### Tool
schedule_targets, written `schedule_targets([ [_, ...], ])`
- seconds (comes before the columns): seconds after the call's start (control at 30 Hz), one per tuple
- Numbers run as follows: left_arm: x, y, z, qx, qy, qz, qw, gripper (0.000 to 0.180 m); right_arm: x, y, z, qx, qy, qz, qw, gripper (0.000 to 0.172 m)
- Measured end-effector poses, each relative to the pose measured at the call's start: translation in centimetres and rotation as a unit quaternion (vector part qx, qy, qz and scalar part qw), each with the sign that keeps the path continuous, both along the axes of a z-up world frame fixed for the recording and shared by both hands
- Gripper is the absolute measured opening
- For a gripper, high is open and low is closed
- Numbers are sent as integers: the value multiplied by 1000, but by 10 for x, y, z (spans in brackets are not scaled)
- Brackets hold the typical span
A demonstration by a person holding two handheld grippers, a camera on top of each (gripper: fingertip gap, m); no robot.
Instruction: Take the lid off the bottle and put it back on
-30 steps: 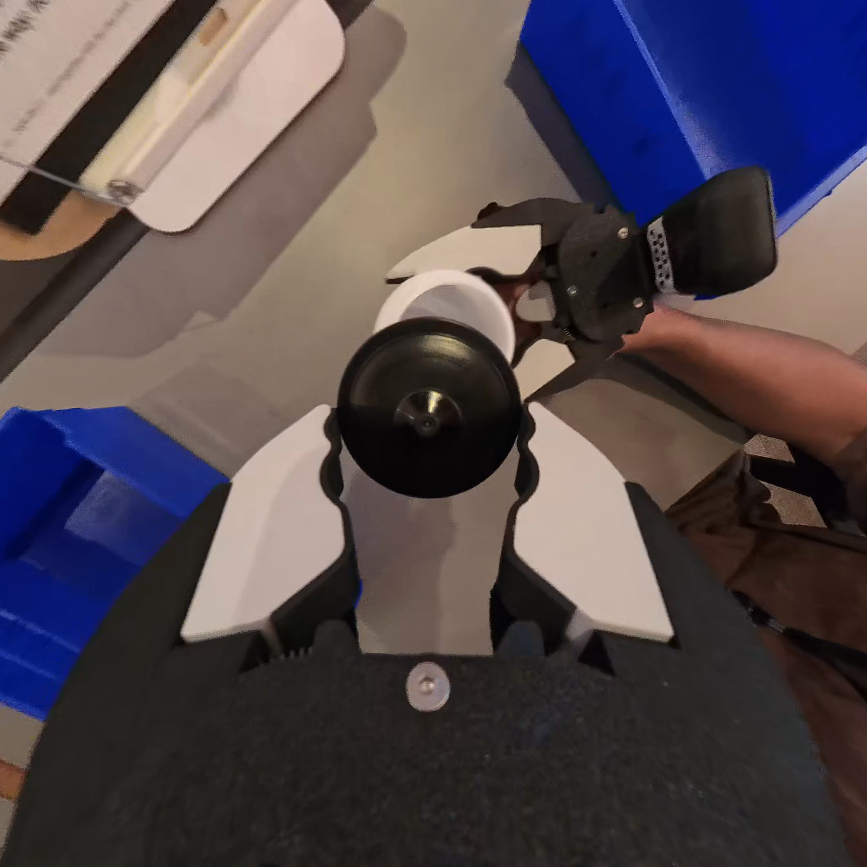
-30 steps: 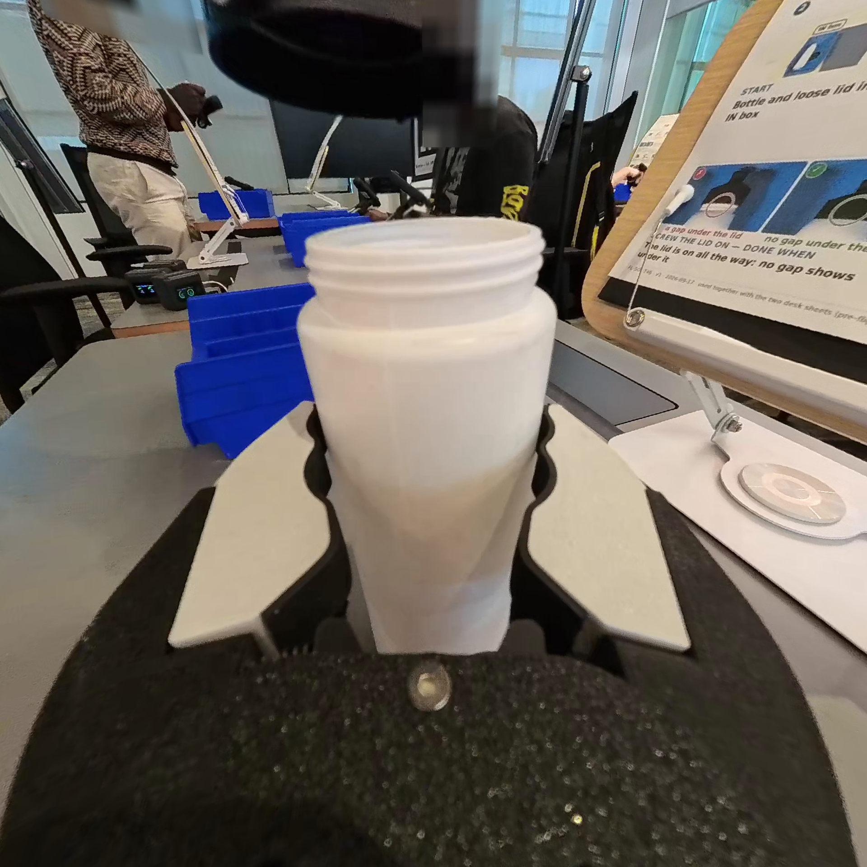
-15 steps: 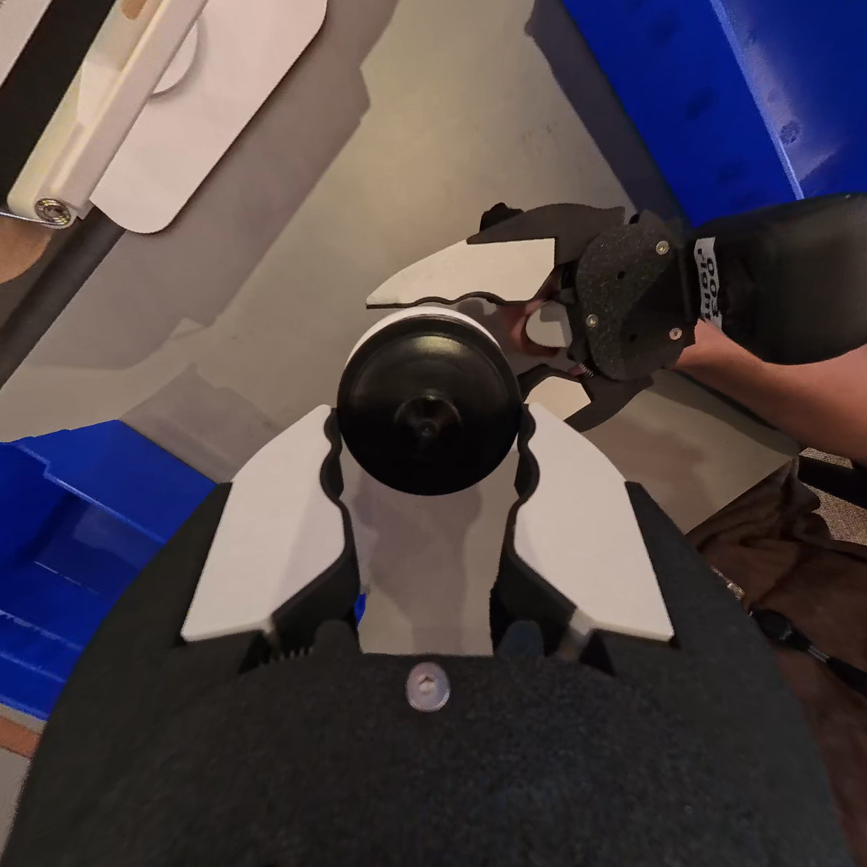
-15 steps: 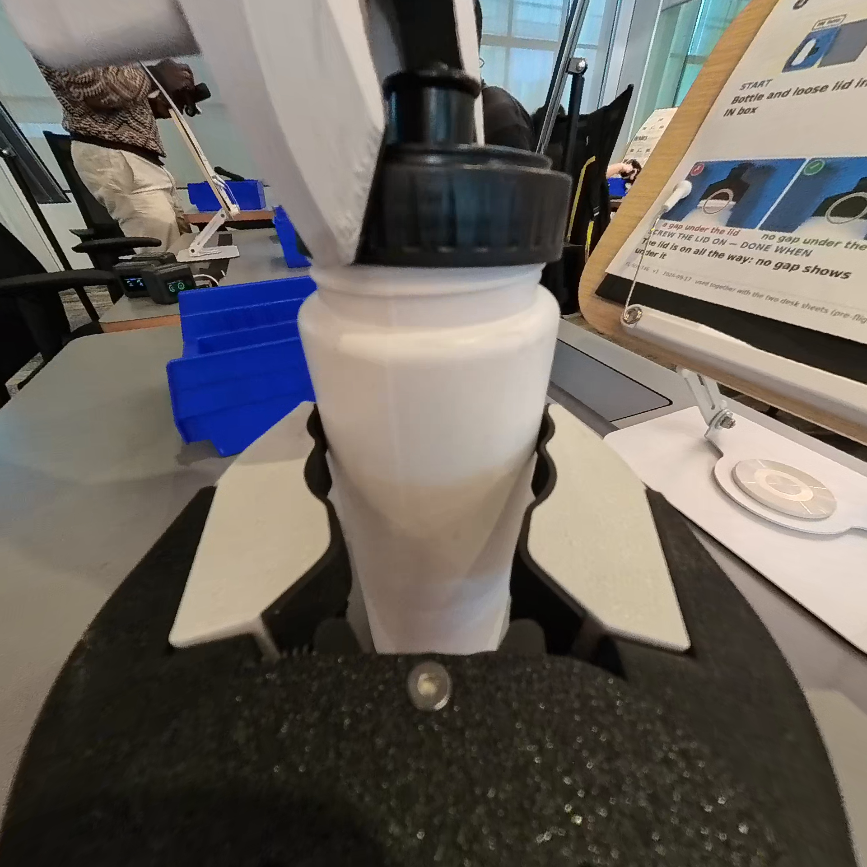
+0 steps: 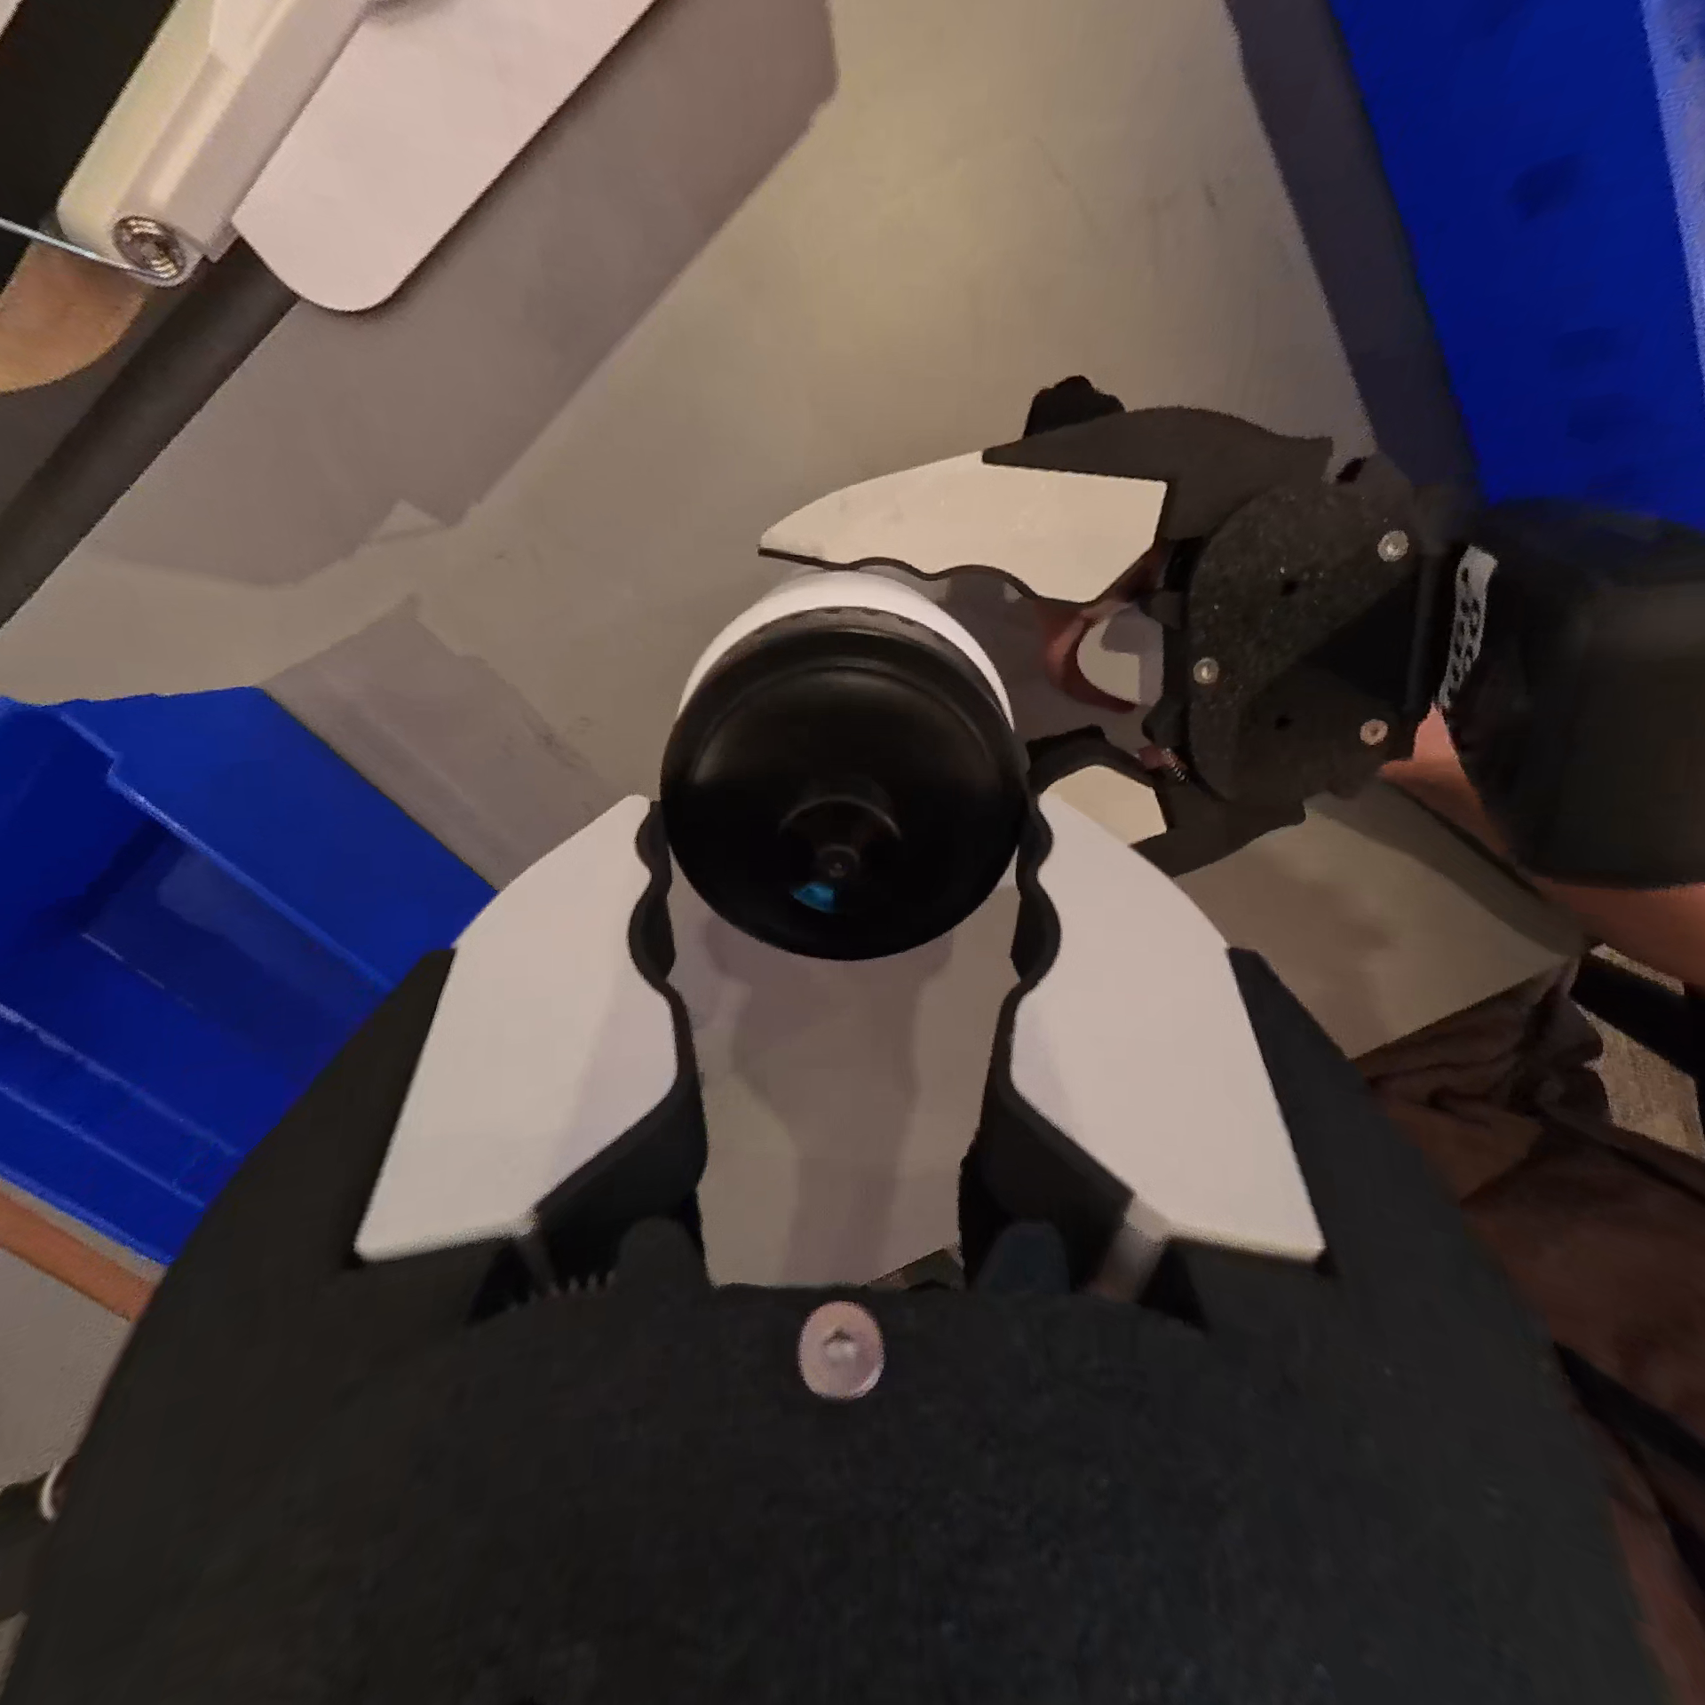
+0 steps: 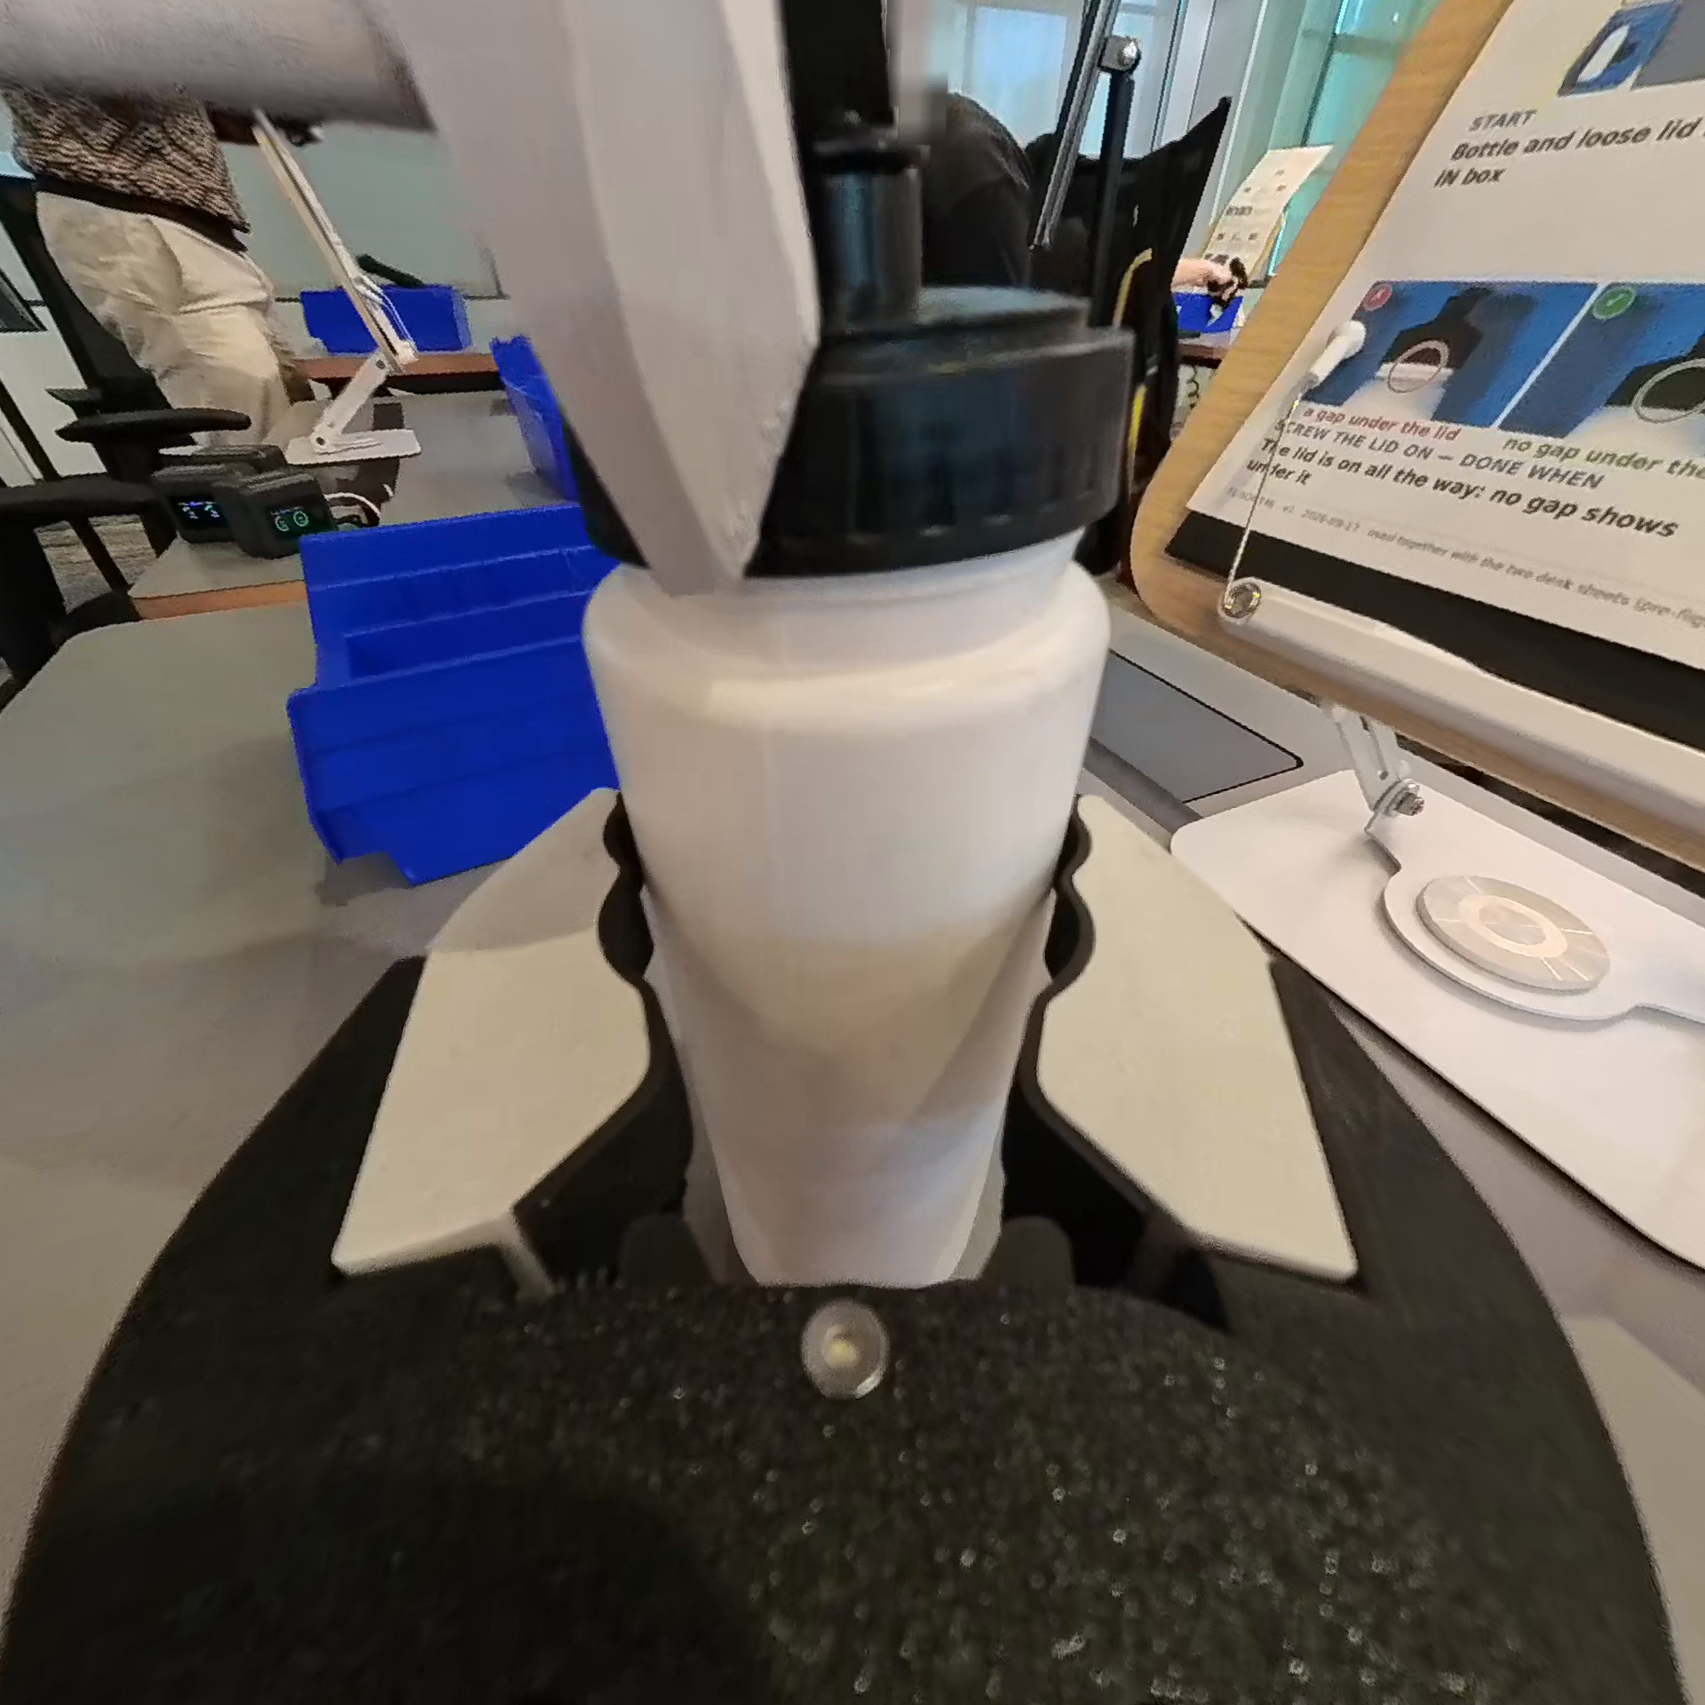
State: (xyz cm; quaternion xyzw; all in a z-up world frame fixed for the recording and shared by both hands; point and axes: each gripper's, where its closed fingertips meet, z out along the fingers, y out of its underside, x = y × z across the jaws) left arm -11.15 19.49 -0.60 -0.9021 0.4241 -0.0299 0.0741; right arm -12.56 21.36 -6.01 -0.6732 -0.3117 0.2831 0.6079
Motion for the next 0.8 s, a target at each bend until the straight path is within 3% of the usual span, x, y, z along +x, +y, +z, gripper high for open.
schedule_targets([
  [0.2, -3, -2, 0, -6, 16, -10, 1000, 72, -2, -1, 0, 4, -4, 1, 1000, 85],
  [0.43, -8, -3, 0, -30, 44, -141, 989, 72, -3, -2, 0, 10, -3, 8, 1000, 85],
  [0.63, -13, -2, 1, -17, 101, -306, 946, 72, -5, -3, 0, 14, -7, 11, 1000, 85],
  [0.8, -9, -3, 3, -17, 78, -288, 954, 75, -3, -2, 0, 10, -1, 9, 1000, 86],
])
